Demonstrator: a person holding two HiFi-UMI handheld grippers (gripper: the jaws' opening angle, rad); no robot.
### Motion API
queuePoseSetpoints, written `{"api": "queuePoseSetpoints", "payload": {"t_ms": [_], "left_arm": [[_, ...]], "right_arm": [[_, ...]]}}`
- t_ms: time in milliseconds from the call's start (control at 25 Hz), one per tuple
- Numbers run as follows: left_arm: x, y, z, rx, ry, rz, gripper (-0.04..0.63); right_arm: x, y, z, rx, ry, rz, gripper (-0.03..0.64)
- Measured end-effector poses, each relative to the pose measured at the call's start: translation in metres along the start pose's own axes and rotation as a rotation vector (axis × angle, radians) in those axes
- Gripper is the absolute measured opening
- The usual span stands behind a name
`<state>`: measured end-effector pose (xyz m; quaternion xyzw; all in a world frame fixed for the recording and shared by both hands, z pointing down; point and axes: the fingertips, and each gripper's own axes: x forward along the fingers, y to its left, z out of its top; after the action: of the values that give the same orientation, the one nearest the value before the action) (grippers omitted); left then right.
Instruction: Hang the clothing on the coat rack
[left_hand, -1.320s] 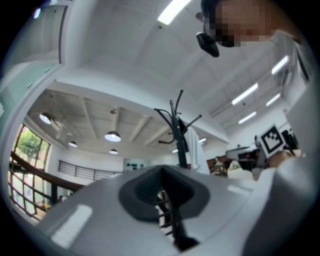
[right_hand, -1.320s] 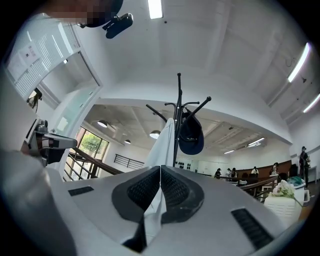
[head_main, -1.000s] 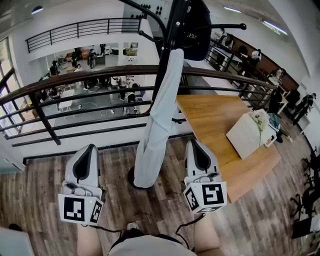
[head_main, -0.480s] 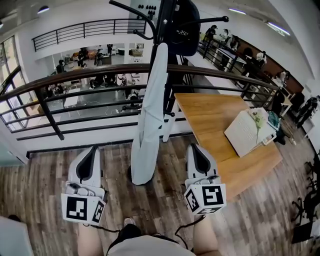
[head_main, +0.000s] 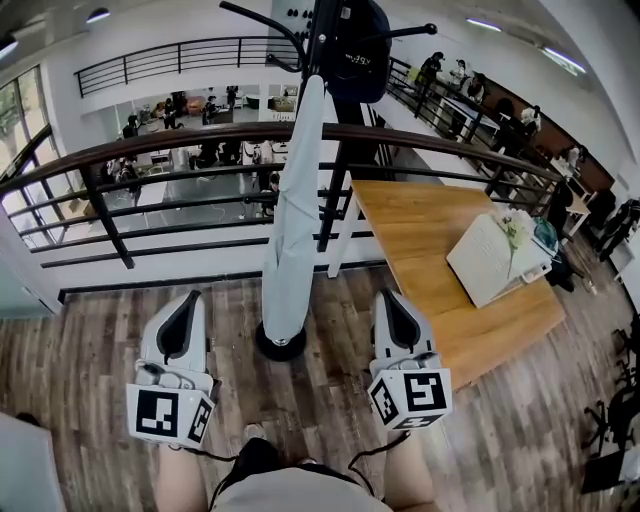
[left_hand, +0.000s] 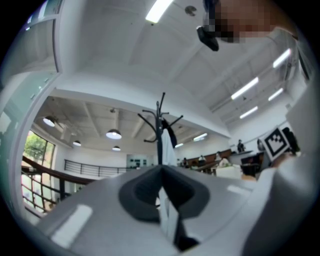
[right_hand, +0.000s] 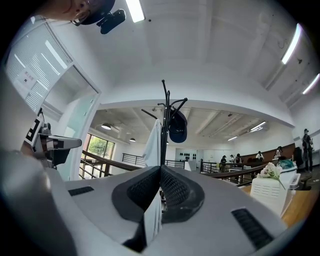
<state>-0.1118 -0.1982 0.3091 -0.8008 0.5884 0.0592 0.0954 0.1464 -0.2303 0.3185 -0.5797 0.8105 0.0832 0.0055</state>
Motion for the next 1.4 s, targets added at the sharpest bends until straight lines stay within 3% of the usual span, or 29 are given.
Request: {"api": "queuePoseSetpoints", "payload": {"t_ms": [680,1400], "left_arm": [[-0.031,-0.031,0.004,-0.010,0.008,0.024,0.009],[-0.021,-0.041,0.005,-0.012,0.010,-0.003,0.009]], "right_arm": [[-0.039,-0.006,-0.005,0.010,0.017,0.016,-0.003],[-0.040,-0.015,-0.007,0.021,0.025,-0.001,-0.003]]}}
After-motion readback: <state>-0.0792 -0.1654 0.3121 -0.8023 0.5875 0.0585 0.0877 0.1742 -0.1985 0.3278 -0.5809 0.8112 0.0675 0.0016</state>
